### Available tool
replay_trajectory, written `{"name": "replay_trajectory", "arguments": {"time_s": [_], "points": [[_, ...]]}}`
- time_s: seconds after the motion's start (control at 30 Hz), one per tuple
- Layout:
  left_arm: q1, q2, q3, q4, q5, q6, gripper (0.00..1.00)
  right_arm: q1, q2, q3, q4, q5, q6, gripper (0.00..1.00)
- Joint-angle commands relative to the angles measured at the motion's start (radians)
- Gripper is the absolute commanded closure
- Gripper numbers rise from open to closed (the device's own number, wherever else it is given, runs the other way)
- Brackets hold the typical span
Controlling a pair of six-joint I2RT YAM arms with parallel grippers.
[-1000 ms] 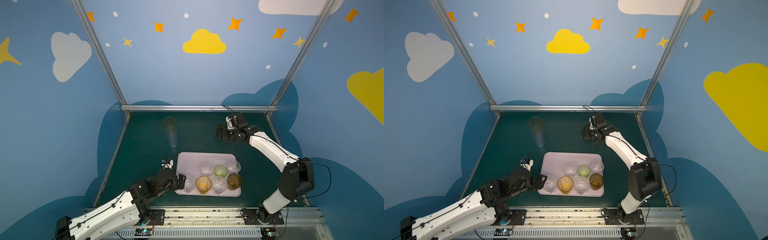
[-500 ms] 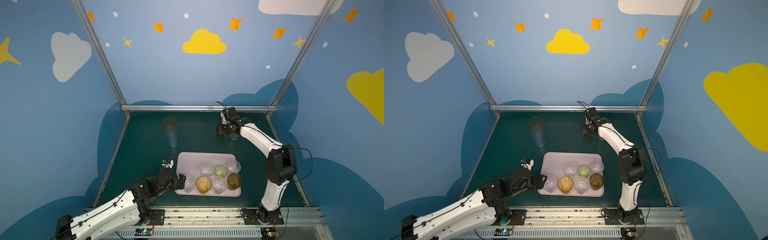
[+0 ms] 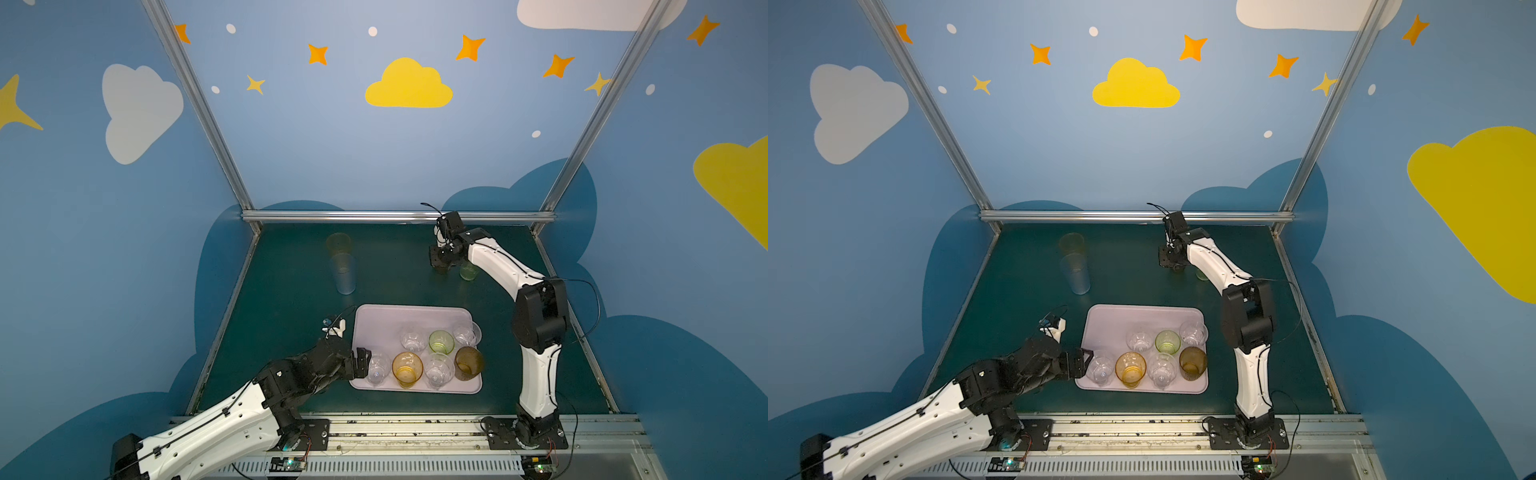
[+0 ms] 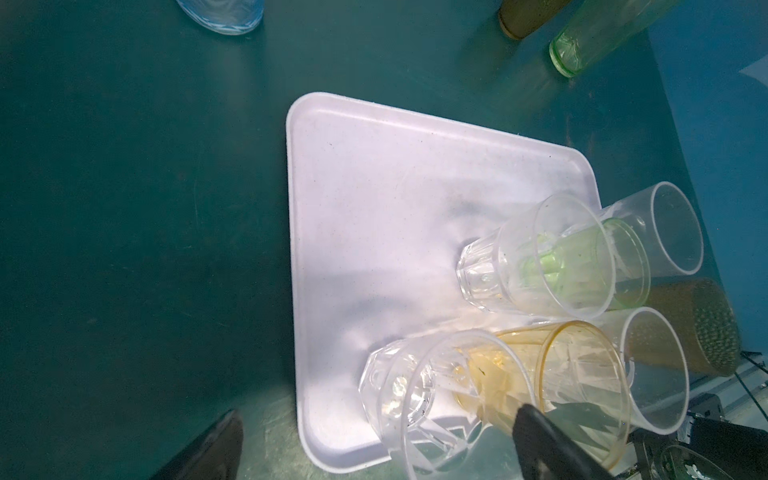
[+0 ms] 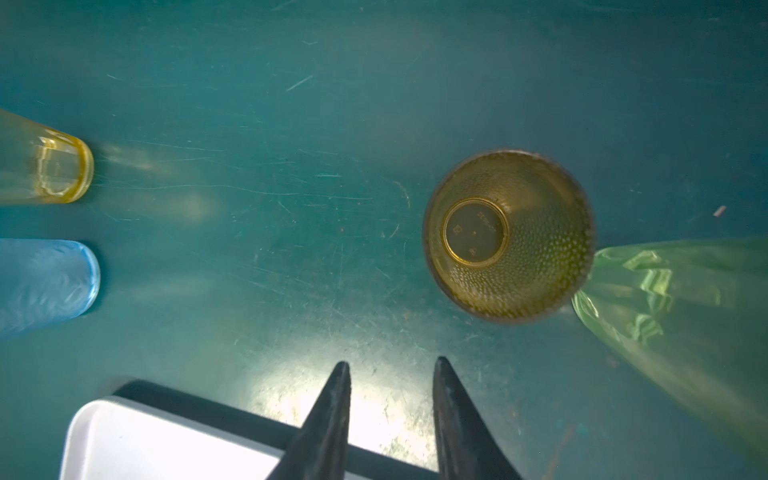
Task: Place the glasses into the tray
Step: 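Move the right gripper over the dark amber glass beyond the tray, then lower the right gripper and close it on the dark amber glass rim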
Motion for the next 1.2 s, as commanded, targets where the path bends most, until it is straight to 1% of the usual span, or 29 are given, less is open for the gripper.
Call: {"name": "replay_trajectory", "arguments": {"time_s": [0.0,0.2,0.3,0.5,0.67,0.87,1.0,1.17], "points": [[0.005,-0.01,0.001,-0.008,-0.01,0.013,0.0,-0.005,0.031,0.046,-0.053,0.013,-0.013,0.7],[0.005,-0.015,0.004,-0.017,-0.018,0.014,0.0,0.001,0.074,0.081,-0.081,0.058,-0.03,0.71],[0.002,-0.014,0.002,-0.015,-0.021,0.015,0.0,0.001,0.088,0.092,-0.088,0.057,-0.035,0.71],[0.007,0.001,0.01,-0.005,-0.016,0.024,0.0,-0.004,0.109,0.11,-0.091,0.003,-0.025,0.72],[0.008,0.008,0.015,-0.007,-0.016,0.03,0.0,-0.004,0.137,0.145,-0.112,0.006,-0.023,0.72],[0.009,0.01,0.008,-0.005,-0.018,0.027,0.0,-0.004,0.14,0.172,-0.13,-0.034,-0.025,0.71],[0.011,0.017,0.013,0.002,-0.019,0.03,0.0,-0.002,0.132,0.185,-0.133,0.008,-0.042,0.71],[0.014,0.033,0.023,0.003,-0.019,0.038,0.0,-0.002,0.156,0.232,-0.155,0.071,-0.063,0.7]]}}
